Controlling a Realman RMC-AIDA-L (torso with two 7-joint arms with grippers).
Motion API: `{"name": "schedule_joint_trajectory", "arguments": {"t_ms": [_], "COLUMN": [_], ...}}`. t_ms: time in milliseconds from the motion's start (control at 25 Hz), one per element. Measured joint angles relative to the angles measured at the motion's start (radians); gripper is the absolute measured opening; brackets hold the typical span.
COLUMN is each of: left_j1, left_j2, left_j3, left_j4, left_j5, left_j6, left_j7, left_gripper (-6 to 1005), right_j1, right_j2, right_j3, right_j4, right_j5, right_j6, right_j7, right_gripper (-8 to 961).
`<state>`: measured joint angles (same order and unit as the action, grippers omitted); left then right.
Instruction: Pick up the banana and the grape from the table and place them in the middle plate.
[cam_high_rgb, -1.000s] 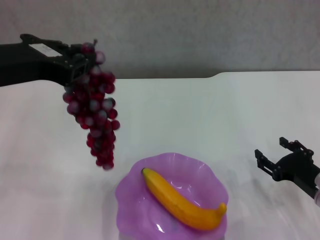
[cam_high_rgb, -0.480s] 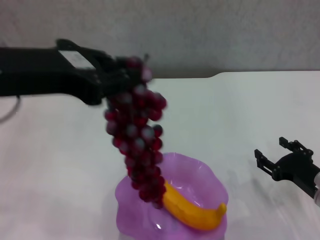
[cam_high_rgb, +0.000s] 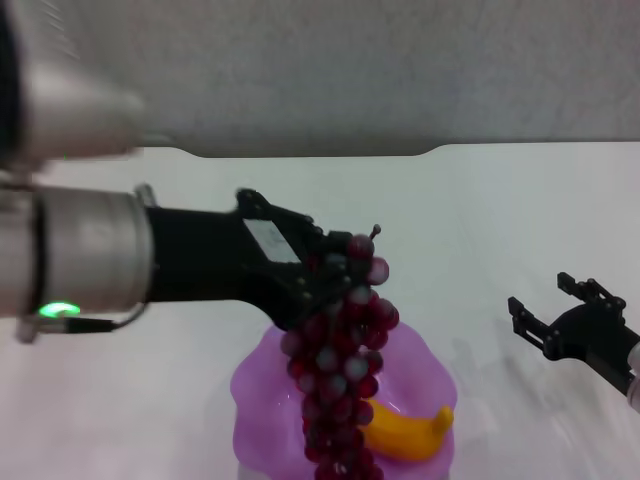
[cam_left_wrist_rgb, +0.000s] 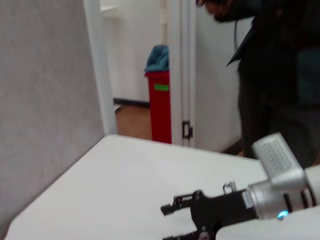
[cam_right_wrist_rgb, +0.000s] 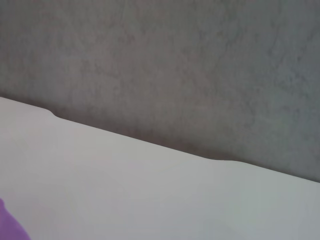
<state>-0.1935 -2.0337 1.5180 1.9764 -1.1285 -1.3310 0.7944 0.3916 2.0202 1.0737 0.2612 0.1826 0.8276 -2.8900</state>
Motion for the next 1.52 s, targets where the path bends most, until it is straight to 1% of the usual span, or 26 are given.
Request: {"name": "schedule_joint_trajectory", "arguments": {"t_ms": [160, 280, 360, 440, 560, 720, 960, 1160, 1360, 1480, 1520], "left_j1": [-0.011, -0.025, -0.039, -0.048, -0.055, -0.055, -0.052, -0.046, -0.044, -0.028, -0.004], "left_j2": [-0.002, -0.003, -0.003, -0.003, -0.004, -0.005, -0.005, -0.004, -0.004, -0.004, -0.003], "left_j3": [0.133, 0.224, 0.273, 0.303, 0.338, 0.351, 0.366, 0.408, 0.412, 0.404, 0.395], "left_j4": [-0.073, -0.123, -0.154, -0.178, -0.22, -0.263, -0.283, -0.283, -0.27, -0.246, -0.223], "left_j5": [0.104, 0.154, 0.189, 0.217, 0.259, 0.297, 0.306, 0.323, 0.332, 0.331, 0.331], "left_j6": [0.143, 0.226, 0.262, 0.287, 0.326, 0.361, 0.384, 0.407, 0.418, 0.441, 0.474], "left_j7": [0.006, 0.009, 0.009, 0.009, 0.007, 0.001, 0.001, 0.005, -0.009, -0.016, -0.018], "left_gripper": [221, 220, 220, 220, 220, 219, 219, 378, 616, 693, 719], "right_j1": [-0.001, -0.001, -0.001, -0.001, -0.002, -0.002, 0.0, 0.001, -0.001, -0.002, -0.002], "right_j2": [0.0, 0.0, 0.0, 0.0, 0.0, 0.0, 0.0, 0.0, -0.001, -0.002, -0.002], "right_j3": [0.0, 0.0, 0.0, 0.0, 0.0, 0.0, 0.0, 0.0, 0.0, 0.0, 0.0], "right_j4": [0.0, 0.002, 0.001, 0.002, 0.002, 0.002, 0.001, -0.002, -0.004, -0.004, -0.005], "right_j5": [0.0, 0.0, 0.0, 0.0, 0.0, 0.0, 0.0, 0.0, 0.0, 0.0, 0.0], "right_j6": [0.0, 0.0, -0.001, -0.001, -0.001, -0.001, -0.001, -0.001, -0.001, -0.001, -0.001], "right_j7": [0.0, 0.0, 0.0, 0.0, 0.0, 0.0, 0.0, 0.0, 0.0, 0.0, 0.0], "right_gripper": [782, 782, 782, 782, 782, 782, 782, 782, 782, 782, 782]}}
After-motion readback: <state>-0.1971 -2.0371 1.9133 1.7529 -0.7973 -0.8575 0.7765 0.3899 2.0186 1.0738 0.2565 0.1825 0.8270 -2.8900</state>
